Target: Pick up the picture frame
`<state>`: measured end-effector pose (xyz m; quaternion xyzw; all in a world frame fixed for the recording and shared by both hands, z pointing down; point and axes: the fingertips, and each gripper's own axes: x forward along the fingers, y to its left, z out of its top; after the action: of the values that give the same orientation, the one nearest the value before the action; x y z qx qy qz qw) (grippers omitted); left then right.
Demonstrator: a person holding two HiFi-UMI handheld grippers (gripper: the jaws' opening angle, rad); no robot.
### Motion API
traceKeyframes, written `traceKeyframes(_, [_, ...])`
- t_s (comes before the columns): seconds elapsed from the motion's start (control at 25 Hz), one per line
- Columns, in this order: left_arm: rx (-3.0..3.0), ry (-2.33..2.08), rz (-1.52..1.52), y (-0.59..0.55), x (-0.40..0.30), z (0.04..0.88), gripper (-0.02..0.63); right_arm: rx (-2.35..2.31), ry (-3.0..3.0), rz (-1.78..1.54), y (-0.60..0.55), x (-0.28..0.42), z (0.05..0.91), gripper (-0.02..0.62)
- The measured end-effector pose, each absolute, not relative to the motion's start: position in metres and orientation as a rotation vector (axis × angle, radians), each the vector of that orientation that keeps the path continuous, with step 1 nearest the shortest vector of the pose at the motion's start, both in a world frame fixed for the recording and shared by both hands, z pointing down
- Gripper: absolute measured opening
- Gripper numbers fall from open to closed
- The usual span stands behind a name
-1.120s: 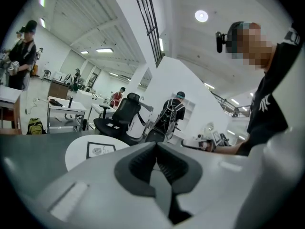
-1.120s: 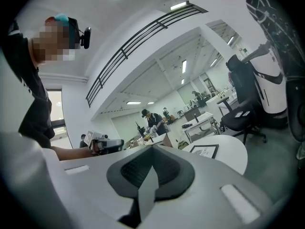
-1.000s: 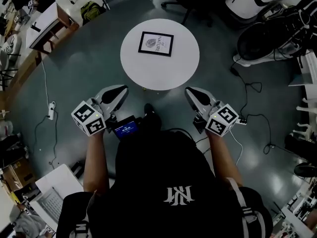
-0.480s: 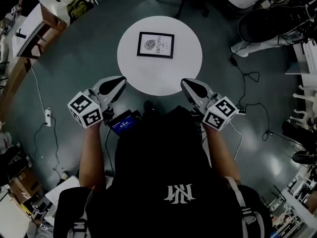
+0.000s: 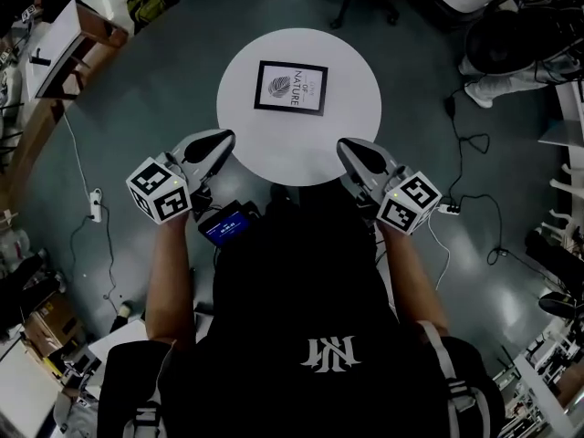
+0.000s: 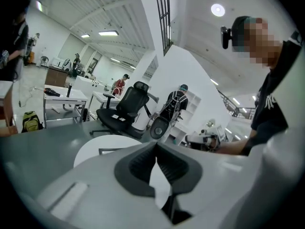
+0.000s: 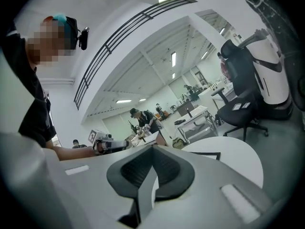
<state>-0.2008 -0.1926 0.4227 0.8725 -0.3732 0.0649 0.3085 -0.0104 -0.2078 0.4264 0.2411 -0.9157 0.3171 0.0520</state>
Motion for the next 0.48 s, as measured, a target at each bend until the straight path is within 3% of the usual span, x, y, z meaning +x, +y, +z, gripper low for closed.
traceKeyframes(0.36, [2.212, -1.108, 0.188, -0.222, -0.208, 0.418, 0.005, 0.639, -2.771, 0.989, -0.253, -0.012, 0.434, 0.000])
traceKeyframes(0.48, [2.179, -1.128, 0.208, -0.240, -0.208, 0.425, 0.005, 0.650, -2.737, 1.012, -0.275, -0.008, 0.448, 0.045])
